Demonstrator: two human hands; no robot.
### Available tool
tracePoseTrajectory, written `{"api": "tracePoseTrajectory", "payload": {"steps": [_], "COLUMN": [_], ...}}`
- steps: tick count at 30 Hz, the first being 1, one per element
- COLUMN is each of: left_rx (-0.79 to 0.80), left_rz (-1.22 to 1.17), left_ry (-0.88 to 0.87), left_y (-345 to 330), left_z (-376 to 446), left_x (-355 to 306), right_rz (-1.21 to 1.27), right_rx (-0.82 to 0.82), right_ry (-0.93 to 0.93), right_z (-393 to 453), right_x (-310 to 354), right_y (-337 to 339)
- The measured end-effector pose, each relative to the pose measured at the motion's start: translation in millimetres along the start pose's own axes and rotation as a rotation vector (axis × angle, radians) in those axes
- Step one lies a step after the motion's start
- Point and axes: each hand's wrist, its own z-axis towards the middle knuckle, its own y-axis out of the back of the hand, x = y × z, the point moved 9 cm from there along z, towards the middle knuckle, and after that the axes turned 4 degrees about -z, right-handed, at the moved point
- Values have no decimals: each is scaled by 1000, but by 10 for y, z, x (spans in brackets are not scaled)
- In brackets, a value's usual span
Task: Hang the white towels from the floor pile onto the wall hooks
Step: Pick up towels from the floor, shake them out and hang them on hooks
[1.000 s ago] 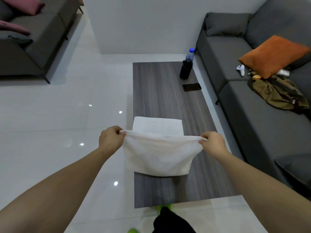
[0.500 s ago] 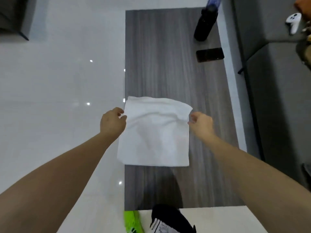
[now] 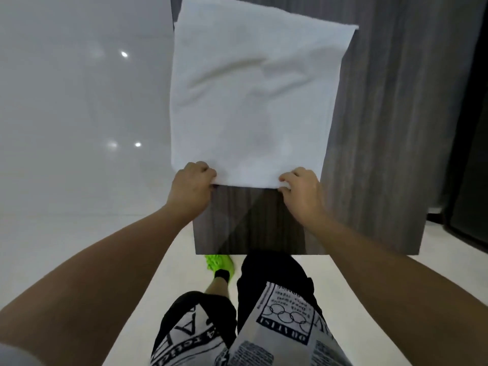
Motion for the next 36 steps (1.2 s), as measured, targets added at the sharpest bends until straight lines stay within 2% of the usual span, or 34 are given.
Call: {"api": "tracePoseTrajectory", "payload": {"steps": [3, 8, 13, 18, 23, 27, 33, 36], "left_rx": [-40, -34, -104, -248, -457, -632, -832, -978], "left_rz": [83, 77, 29, 42, 66, 45, 84, 20], "left_ry": [-17, 1, 12, 0, -94, -107, -105, -76], "left_y": [-59, 55, 623, 1559, 2781, 3609, 4508, 4850], "left_z": [65, 69, -80, -364, -946, -1696, -2878, -3644], "left_x": [9, -12, -106, -341, -611, -649, -429, -153], "right_rz": [-21, 8, 32, 75, -12, -115, -253, -205], "right_rx": [-48, -14, -61, -175, -413, -514, -651, -702], "right_ry": [34, -6, 9, -3, 75, 143, 272, 387], "right_z": [53, 45, -84, -323, -796, -1325, -2310, -2859], "right_x": [4, -7, 178, 565, 1241, 1933, 3127, 3748], "right_y": [-2, 53, 529, 1373, 2506, 3251, 3915, 4030]}}
